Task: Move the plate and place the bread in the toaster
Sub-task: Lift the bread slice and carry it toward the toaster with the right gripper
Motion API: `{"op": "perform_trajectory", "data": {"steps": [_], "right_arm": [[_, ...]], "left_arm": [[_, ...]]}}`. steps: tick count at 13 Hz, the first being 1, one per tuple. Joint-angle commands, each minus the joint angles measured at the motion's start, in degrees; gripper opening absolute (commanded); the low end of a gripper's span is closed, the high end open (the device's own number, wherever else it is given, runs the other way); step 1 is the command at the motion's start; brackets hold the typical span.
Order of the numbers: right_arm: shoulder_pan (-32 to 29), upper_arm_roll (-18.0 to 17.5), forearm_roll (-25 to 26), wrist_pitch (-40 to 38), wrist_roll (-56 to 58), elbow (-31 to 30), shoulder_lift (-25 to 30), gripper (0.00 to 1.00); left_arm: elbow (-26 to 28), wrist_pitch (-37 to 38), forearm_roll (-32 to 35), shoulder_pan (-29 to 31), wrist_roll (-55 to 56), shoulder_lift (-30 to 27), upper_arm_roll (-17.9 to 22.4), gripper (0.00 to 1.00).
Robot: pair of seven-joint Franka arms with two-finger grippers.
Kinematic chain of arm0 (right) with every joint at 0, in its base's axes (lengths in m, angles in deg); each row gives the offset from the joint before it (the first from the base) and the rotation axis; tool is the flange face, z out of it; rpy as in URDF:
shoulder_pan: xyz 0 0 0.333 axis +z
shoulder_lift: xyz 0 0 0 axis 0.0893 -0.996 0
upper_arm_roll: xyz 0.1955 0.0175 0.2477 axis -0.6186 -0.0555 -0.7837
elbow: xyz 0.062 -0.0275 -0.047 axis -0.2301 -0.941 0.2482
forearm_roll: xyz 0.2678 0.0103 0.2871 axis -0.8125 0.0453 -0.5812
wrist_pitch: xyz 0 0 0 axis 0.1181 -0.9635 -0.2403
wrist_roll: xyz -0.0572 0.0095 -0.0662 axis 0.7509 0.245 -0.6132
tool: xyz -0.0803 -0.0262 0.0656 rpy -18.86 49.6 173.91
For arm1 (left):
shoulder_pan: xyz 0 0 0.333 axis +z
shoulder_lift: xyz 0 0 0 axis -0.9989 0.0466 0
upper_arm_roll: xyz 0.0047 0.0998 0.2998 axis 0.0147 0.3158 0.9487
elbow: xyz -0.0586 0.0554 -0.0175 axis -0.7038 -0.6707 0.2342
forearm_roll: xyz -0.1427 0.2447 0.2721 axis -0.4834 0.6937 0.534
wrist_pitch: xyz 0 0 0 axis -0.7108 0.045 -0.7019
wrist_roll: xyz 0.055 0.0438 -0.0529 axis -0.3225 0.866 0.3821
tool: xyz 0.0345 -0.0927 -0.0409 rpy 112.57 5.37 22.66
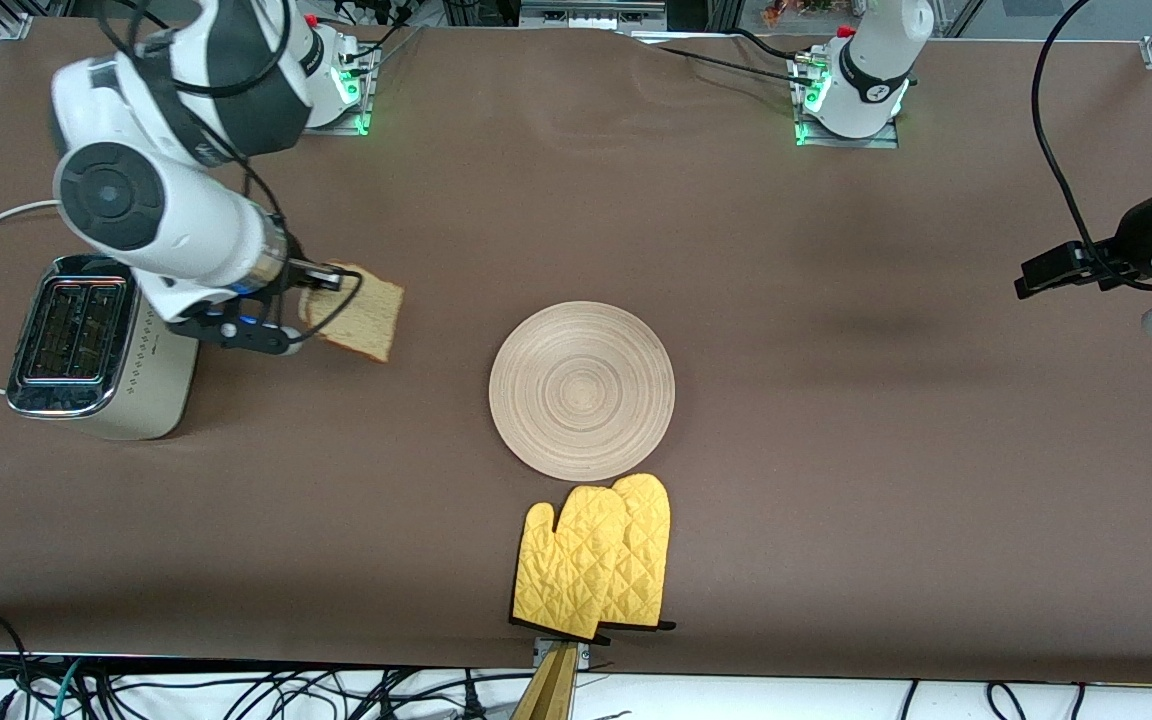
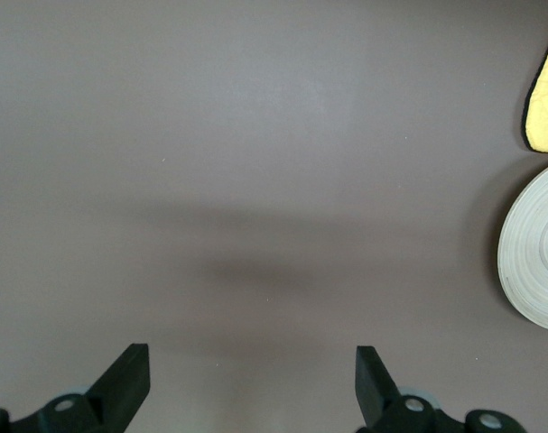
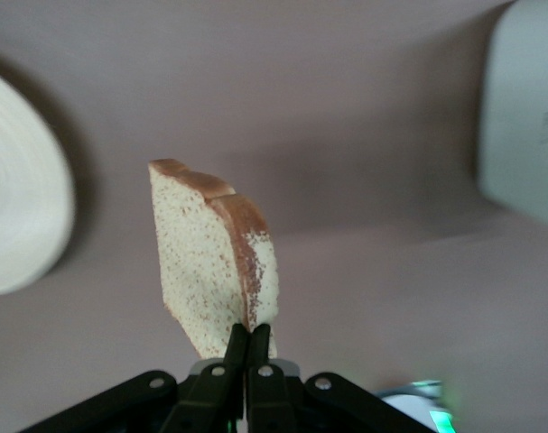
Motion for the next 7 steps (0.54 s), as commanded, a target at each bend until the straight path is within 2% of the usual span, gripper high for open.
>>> {"op": "perform_trajectory", "data": {"steps": [1,4,7], "right_arm": [[0.20,3.46,3.67,-6.83,9.20,2.80,-0.21,0.00],[0.20,9.87,8.40,-10.63,19.83,2.98,0.40,0.00],[0.20,16.20,13.16,-10.46,30.03,2.98,1.20,0.00]], "left_arm": [[-0.73,1.31,-0.89,0.76,-0.36,-0.33,-0.82,1.00],[-1.34,1.58,-0.89,0.76,-0.28,0.20,-0.82,1.00],[-1.34,1.67,-0.89,0.67,0.34,0.37,-0.90,1.00]]}}
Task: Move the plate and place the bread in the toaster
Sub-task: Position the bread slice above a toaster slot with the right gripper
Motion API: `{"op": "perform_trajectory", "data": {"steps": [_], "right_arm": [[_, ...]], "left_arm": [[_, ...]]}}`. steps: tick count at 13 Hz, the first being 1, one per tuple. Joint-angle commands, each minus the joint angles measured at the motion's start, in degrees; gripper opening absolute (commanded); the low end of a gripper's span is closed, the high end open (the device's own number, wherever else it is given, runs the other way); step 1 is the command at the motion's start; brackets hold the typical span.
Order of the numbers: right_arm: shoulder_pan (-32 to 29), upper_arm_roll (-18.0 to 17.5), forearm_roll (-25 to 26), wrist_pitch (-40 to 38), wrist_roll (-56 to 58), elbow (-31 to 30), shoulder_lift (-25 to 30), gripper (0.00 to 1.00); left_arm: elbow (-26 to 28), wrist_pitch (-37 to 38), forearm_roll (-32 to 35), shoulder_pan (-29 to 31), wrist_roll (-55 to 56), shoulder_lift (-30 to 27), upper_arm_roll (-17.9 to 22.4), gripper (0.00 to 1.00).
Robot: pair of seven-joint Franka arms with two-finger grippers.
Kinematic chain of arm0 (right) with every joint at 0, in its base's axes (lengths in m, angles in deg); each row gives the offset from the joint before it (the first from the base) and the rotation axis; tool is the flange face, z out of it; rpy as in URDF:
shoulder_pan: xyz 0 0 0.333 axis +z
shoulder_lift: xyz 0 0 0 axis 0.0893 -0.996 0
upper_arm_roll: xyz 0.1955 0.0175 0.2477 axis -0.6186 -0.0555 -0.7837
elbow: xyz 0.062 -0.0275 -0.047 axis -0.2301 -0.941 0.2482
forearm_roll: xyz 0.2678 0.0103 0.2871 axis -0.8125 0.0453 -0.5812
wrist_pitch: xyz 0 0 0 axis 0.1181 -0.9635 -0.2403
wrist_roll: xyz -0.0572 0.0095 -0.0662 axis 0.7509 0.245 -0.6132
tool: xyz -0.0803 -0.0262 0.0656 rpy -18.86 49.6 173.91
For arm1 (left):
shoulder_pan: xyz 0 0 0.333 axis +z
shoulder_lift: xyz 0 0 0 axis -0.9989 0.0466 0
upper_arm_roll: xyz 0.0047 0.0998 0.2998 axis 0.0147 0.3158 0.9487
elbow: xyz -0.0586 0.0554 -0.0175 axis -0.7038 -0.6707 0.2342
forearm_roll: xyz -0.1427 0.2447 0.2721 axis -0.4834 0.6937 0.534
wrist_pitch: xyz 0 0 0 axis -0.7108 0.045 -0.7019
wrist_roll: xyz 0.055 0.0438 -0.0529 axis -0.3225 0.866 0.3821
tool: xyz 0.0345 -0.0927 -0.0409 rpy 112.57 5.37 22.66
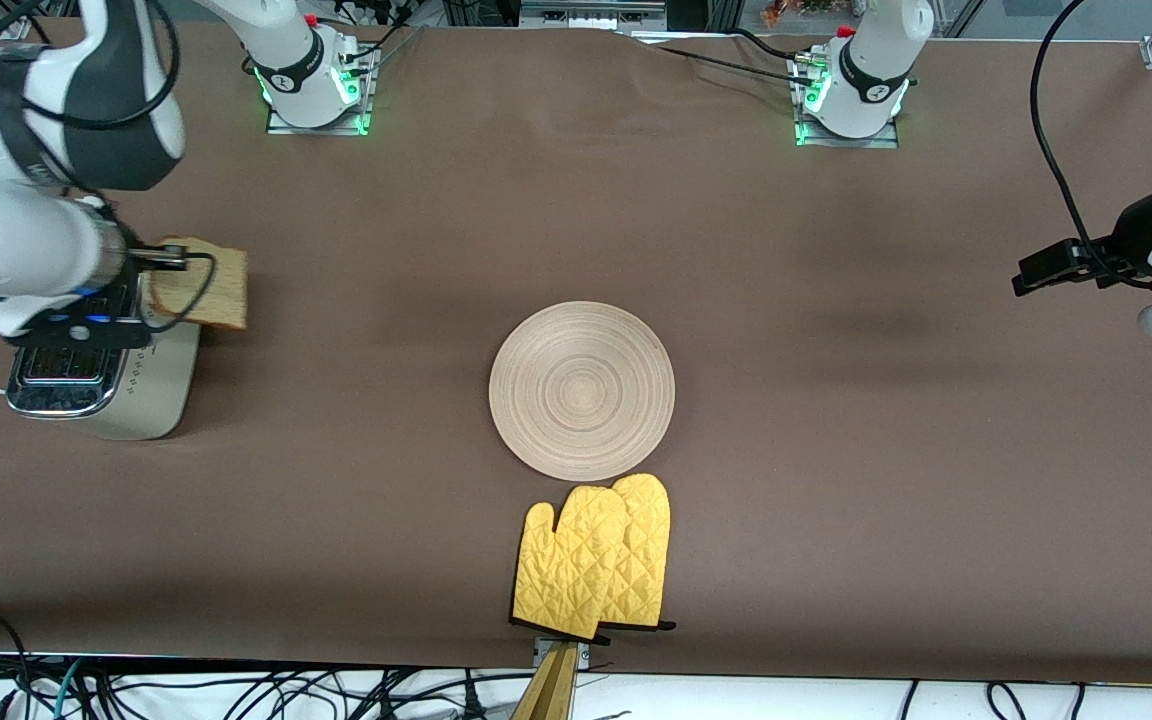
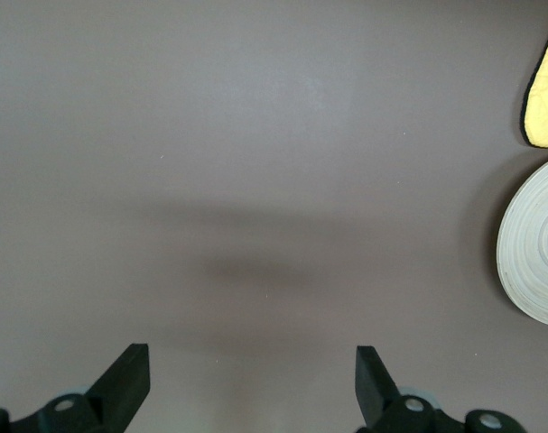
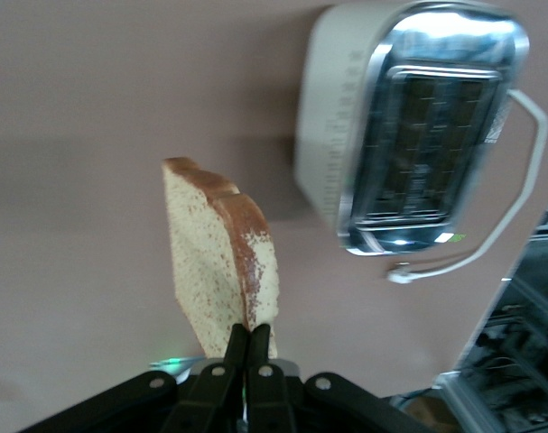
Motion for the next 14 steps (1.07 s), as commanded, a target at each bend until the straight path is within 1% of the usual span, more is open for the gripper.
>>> {"op": "perform_trajectory", "data": {"steps": [1,2,4,6,10,14], "right_arm": [[0.30,5.57,2.74,-1.20,7.96,0.74,0.97,0.00],[0.30,7.68,3.27,-0.68,9.90,0.74,0.62,0.00],[0.21,10.07,5.02,1.17,12.19,0.74,0.35,0.00],[-1.27,10.25,6.96,3.19,13.87,0.66,0.17,0.00],[-5.67,10.25,7.14,8.28,17.12,0.57,-2.01,0.00],[-7.35,10.25,7.23,11.01,17.30,0.57,-4.22,0.00]], "left_arm": [[-1.17,1.36,-0.89,0.59,0.52,0.46,-0.63,1.00],[-1.17,1.62,-0.89,0.59,0.52,0.46,-0.63,1.00],[-1.35,2.06,-0.89,0.59,0.52,0.46,-0.63,1.00],[-1.35,2.06,-0.89,0.59,0.52,1.16,-0.63,1.00],[-1.35,2.24,-0.80,0.51,0.52,1.25,-0.63,1.00],[-1.35,2.33,-0.80,0.51,0.52,1.34,-0.62,1.00]]}}
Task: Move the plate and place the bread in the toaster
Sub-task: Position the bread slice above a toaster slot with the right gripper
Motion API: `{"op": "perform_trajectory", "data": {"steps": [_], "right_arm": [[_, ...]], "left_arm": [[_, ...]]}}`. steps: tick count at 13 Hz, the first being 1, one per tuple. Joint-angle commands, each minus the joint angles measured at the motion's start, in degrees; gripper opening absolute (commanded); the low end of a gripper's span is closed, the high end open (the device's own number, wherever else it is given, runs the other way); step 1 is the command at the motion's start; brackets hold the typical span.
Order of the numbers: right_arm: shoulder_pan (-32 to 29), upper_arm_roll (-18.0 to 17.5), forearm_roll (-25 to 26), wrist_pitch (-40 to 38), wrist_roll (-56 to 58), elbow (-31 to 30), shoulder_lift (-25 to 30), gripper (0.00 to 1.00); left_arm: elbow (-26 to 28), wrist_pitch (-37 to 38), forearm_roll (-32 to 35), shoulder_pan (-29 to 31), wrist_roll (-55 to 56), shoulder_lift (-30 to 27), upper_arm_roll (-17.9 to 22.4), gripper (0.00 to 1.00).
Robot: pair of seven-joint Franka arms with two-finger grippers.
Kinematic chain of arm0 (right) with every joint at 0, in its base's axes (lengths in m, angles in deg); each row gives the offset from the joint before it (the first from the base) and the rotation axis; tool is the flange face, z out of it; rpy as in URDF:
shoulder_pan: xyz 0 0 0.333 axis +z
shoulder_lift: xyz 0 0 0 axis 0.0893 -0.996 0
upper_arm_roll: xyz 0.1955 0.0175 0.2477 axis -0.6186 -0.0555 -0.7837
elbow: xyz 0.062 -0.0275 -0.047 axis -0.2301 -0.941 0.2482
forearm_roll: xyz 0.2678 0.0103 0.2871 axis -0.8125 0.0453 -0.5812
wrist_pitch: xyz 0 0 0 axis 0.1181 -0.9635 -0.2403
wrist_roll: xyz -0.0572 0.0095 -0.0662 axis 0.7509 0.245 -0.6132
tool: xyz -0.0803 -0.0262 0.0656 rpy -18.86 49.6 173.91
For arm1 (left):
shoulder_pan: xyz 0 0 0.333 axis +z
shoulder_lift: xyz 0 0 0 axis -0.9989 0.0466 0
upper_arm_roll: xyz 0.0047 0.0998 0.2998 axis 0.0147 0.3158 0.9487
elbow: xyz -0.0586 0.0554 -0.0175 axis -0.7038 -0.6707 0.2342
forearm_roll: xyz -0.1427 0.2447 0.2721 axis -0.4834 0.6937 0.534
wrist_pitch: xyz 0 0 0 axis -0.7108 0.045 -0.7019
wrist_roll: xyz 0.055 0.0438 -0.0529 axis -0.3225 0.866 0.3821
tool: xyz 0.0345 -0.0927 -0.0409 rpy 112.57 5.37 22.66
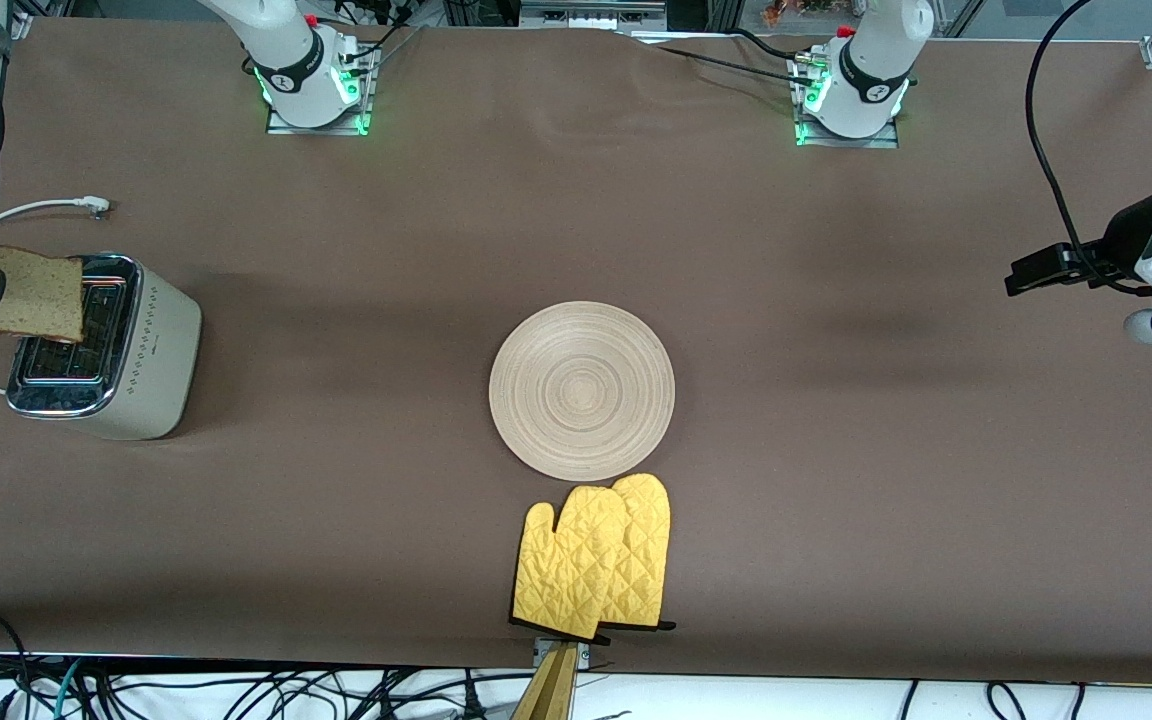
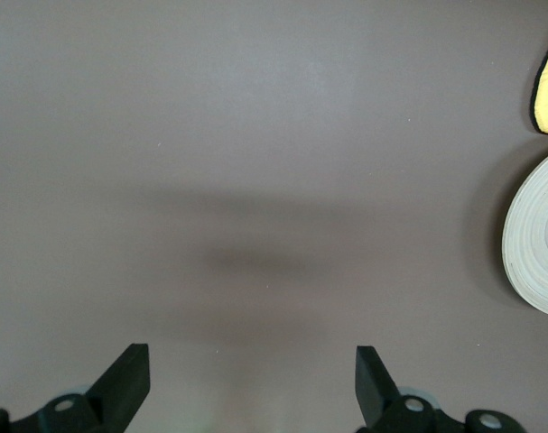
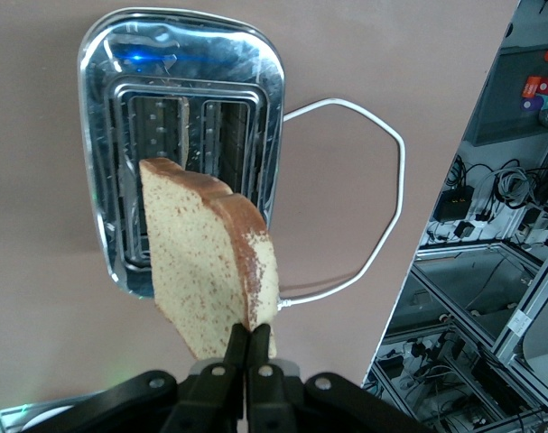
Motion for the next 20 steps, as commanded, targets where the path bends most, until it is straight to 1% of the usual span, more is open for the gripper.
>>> {"op": "perform_trajectory", "data": {"steps": [1,3,8,17,20], "right_arm": [[-0.61,-0.19,0.93,0.98,1.15,0.45,-1.01,0.00],[-1.31,-0.19,2.15,1.86,1.15,0.45,-1.19,0.00],[-2.72,-0.19,3.04,4.14,2.29,0.45,-2.07,0.00],[-4.74,-0.28,2.60,6.08,2.12,0.28,-4.53,0.00],[-4.75,-0.46,2.51,6.69,1.24,0.28,-5.49,0.00]], "left_arm": [[-1.35,1.19,-0.80,0.47,0.47,0.49,-0.39,1.00],[-1.35,1.10,-0.80,0.47,0.47,0.49,-0.39,1.00],[-1.35,1.10,-0.62,0.47,0.47,0.84,-0.48,1.00],[-1.52,1.10,-0.45,0.47,0.47,1.37,-0.66,1.00],[-2.84,1.10,0.17,0.39,0.47,2.16,-1.01,1.00]]}}
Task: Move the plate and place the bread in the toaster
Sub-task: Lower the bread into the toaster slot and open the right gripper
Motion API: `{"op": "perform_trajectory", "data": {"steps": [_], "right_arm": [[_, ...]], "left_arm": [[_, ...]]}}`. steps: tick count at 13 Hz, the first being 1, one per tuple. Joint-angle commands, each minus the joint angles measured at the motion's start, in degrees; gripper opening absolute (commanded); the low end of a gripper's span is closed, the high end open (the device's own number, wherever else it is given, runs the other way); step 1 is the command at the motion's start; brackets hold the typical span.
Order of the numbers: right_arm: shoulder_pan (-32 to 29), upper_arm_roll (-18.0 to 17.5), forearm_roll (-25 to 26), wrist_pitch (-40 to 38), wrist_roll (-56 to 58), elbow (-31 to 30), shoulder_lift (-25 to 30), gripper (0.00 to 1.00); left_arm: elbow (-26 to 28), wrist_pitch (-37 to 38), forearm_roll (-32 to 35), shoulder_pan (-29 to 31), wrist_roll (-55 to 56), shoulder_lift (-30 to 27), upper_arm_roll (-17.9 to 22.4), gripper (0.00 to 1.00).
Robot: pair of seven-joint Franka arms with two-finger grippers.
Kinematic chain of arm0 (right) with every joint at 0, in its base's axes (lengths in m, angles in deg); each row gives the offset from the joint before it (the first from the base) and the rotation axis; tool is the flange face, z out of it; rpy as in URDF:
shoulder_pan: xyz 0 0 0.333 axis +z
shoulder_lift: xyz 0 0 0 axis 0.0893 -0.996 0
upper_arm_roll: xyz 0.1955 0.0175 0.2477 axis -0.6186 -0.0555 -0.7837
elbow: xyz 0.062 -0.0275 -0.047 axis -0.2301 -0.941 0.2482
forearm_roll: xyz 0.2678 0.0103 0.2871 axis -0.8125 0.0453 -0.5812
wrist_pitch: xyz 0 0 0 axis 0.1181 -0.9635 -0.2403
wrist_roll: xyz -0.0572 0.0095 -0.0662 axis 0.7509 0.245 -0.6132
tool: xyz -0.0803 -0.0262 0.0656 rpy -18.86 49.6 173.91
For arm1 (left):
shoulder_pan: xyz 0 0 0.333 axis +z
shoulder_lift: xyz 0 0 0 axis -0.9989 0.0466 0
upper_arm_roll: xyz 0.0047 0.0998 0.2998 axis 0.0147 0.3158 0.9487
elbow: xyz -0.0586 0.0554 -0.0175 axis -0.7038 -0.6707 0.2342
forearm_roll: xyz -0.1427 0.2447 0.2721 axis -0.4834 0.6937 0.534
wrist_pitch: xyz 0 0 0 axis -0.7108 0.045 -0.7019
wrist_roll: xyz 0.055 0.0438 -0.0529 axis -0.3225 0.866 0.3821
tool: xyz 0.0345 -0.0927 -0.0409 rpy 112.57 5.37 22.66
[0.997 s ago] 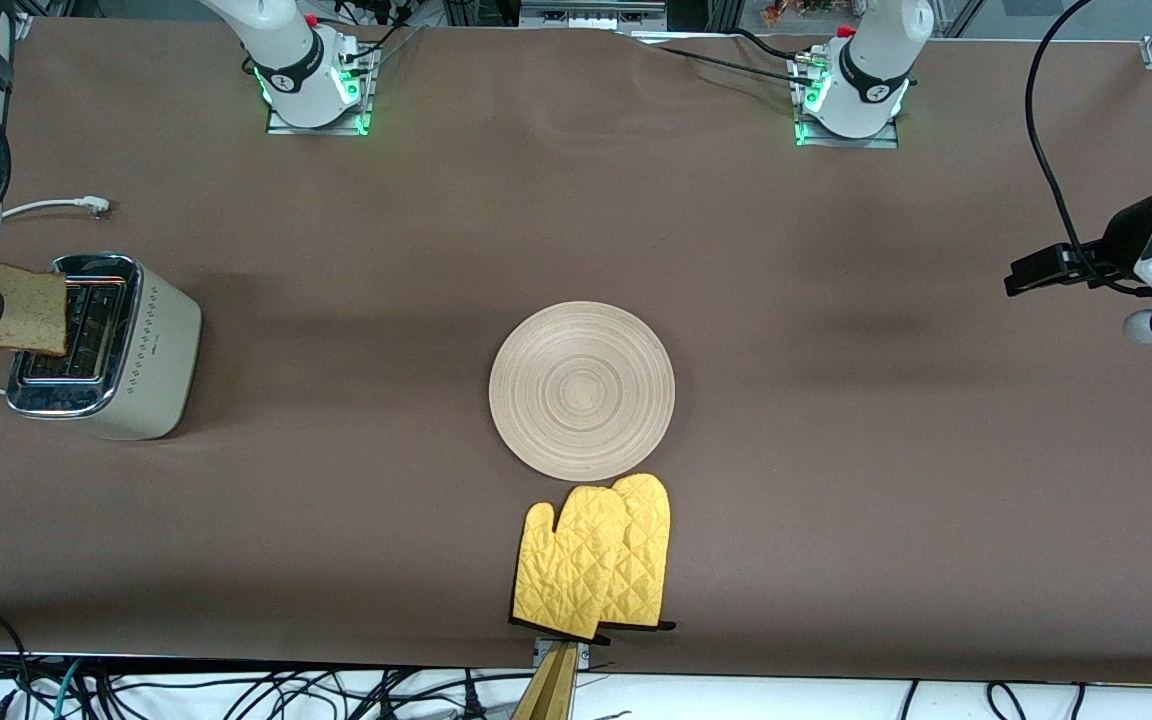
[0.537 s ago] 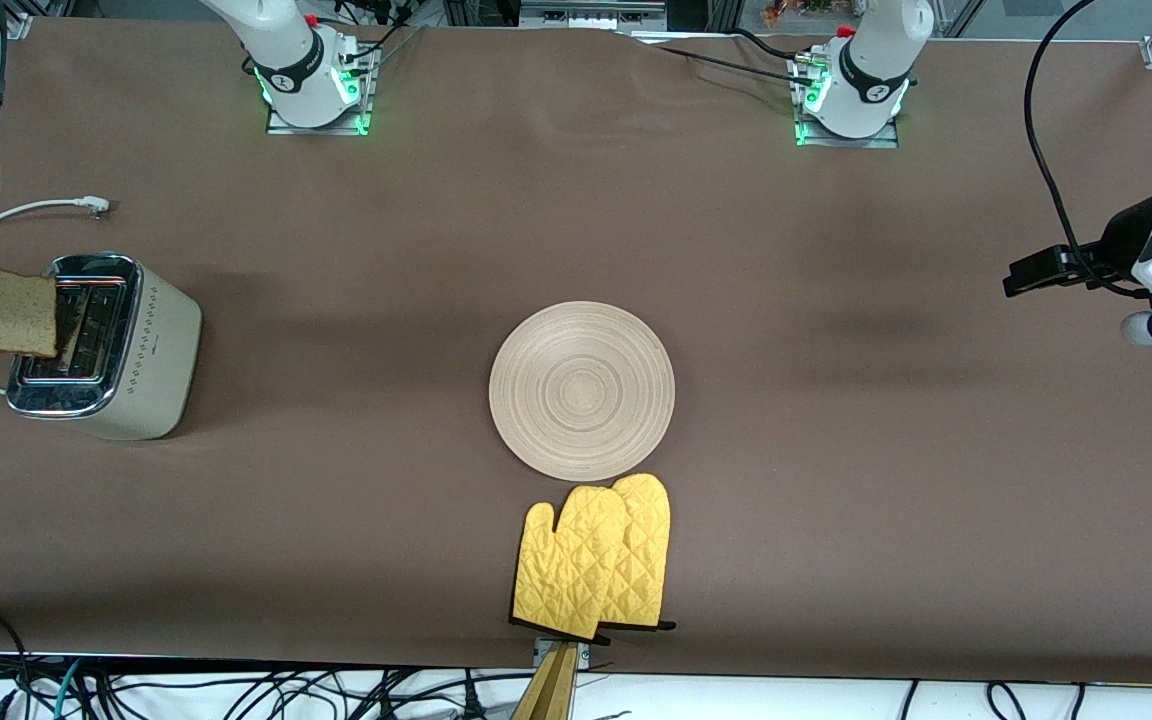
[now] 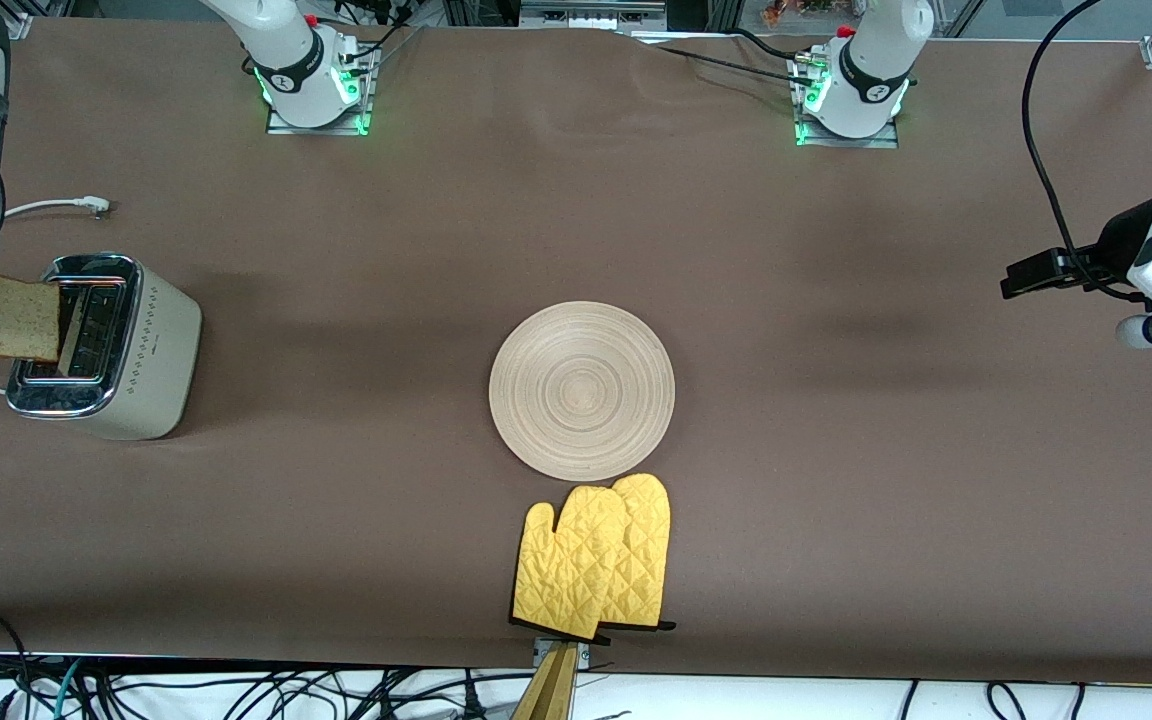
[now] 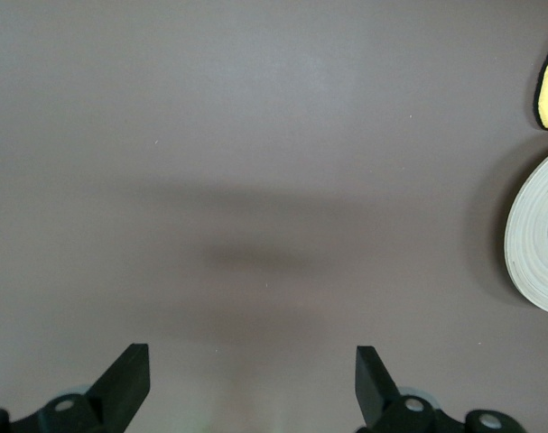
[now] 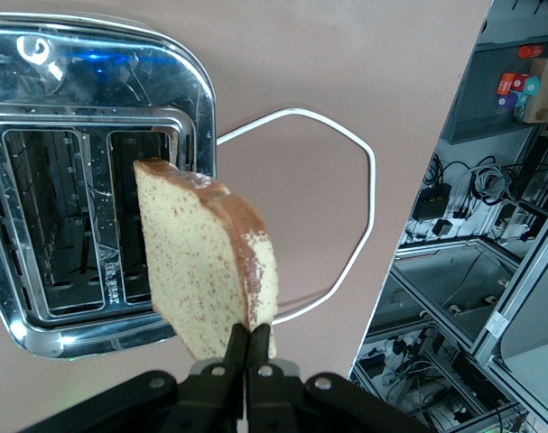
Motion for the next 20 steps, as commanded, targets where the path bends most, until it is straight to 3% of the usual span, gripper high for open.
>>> {"op": "perform_trajectory", "data": {"steps": [1,4,10,14,20], "right_arm": [[-0.54,-0.58,0.38,0.83,-0.15,0.30,-0.49,0.00],[-0.45,-0.67,-1.46,1.10,-1.54,0.39,-1.63,0.00],[-0.01,-0.85,-2.43,1.19,-5.50,0.39,-2.86,0.00],[0.16,-1.02,-5.32,2.85,-6.65,0.04,-4.09,0.00],[0.16,-1.02,-7.97,4.26,-6.74,0.04,-5.94,0.00]], "left_arm": [[-2.45,1.05,0.25,0.47,0.46,1.31,-1.17,1.00],[-2.45,0.96,4.02,0.47,0.46,1.40,-2.22,1.00],[-2.01,3.33,4.74,0.38,-0.15,-0.79,-2.05,1.00],[-1.05,2.90,4.65,-4.44,-0.33,-2.55,3.47,1.00],[-0.78,2.63,4.47,-4.28,-0.24,-2.56,3.13,1.00]]}}
